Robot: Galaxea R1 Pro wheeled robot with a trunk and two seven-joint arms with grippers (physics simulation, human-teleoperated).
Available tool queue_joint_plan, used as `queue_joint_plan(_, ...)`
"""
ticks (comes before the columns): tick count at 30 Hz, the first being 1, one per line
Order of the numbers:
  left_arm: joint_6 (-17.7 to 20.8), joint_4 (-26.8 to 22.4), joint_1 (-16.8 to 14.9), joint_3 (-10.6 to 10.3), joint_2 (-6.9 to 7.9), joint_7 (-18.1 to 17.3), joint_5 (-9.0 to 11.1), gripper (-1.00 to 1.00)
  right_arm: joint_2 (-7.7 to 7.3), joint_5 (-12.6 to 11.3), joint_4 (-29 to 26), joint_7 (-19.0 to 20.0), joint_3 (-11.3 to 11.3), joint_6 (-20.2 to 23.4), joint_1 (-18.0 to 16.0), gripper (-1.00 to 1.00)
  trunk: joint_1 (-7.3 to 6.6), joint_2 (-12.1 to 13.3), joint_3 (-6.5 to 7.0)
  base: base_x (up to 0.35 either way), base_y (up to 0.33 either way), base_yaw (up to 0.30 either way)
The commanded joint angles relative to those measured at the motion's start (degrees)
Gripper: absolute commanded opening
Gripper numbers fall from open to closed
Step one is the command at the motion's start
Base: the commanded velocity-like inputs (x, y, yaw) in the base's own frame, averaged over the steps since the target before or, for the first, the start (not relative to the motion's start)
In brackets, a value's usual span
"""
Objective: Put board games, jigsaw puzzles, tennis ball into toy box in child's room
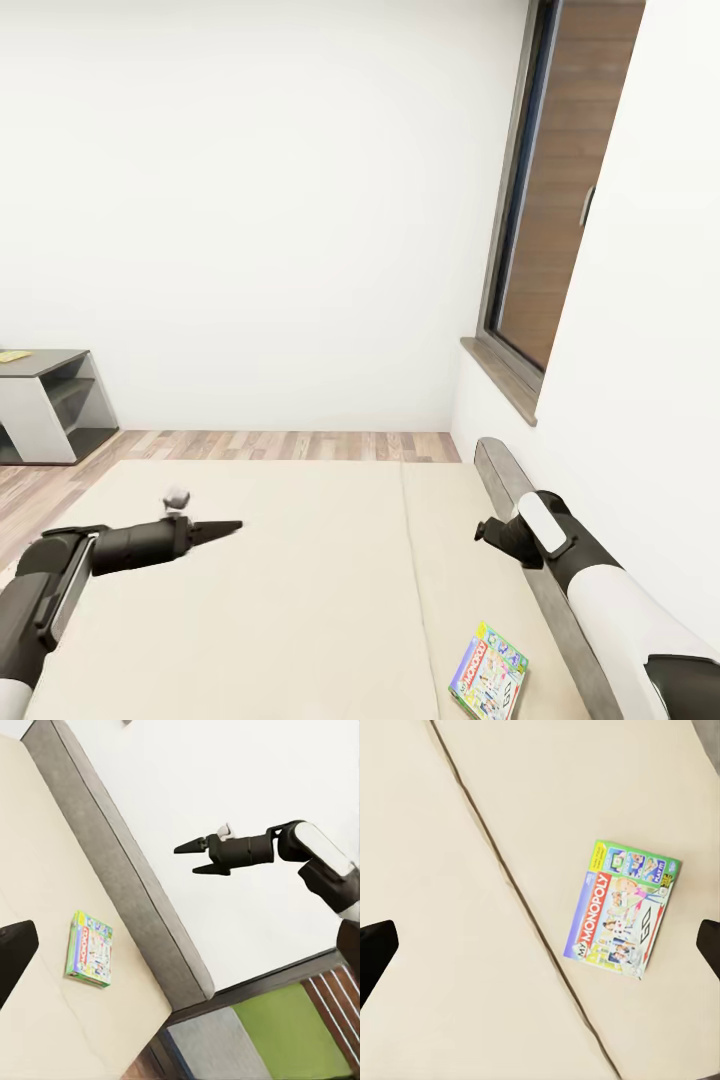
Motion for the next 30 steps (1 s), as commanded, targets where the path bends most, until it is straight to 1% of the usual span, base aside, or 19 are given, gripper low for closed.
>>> queue_joint_plan(1, 0.6, 0.0, 0.0, 0.0, 0.49, -1.7, 0.0, 1.0, 0.0, -0.5, -0.1, -0.4, 0.0, 0.1, 0.0, 1.0, 0.03, -0.1, -0.07, 0.0, 0.0, 0.0)
queue_joint_plan(3, 0.6, 0.0, 0.0, 0.0, 1.47, -4.6, 0.0, 1.0, 0.0, -0.4, -0.1, -0.3, 0.0, -0.1, 0.0, 1.0, 0.03, -0.1, -0.07, 0.0, 0.0, 0.0)
queue_joint_plan(4, 0.5, 0.0, 0.0, 0.0, 2.35, -6.9, 0.1, 1.0, -0.01, -0.3, 0.0, -0.2, 0.0, -0.2, 0.0, 1.0, 0.03, -0.1, -0.07, 0.0, 0.0, 0.0)
queue_joint_plan(5, 0.4, 0.0, 0.0, 0.0, 2.73, -7.7, 0.1, 1.0, -0.01, -0.2, 0.0, -0.2, 0.1, -0.3, 0.0, 1.0, 0.03, -0.1, -0.07, 0.0, 0.0, 0.0)
queue_joint_plan(7, -0.3, 0.1, 0.1, 0.0, 3.49, -8.3, 0.2, 1.0, -0.05, -0.1, 0.0, -0.1, 0.1, -0.7, 0.1, 1.0, 0.03, -0.1, -0.07, 0.0, 0.0, 0.0)
queue_joint_plan(10, -1.1, 0.2, 0.1, 0.1, 4.02, -8.3, 0.3, 1.0, -0.08, 0.0, 0.1, 0.0, 0.1, -2.0, 0.2, 1.0, 0.03, -0.1, -0.07, 0.0, 0.0, 0.0)
queue_joint_plan(18, -1.6, 0.3, 0.1, 0.1, 4.36, -8.3, 0.3, 1.0, -0.22, 0.0, 0.3, 0.1, 0.2, -5.6, 0.7, 1.0, 0.03, -0.1, -0.1, 0.0, 0.0, 0.0)
queue_joint_plan(30, -1.8, 0.3, 0.1, 0.1, 4.4, -8.3, 0.2, 1.0, -0.26, 0.1, 1.6, 0.2, 0.2, -7.1, 1.3, 1.0, 0.03, -0.1, -0.68, 0.0, 0.0, 0.0)
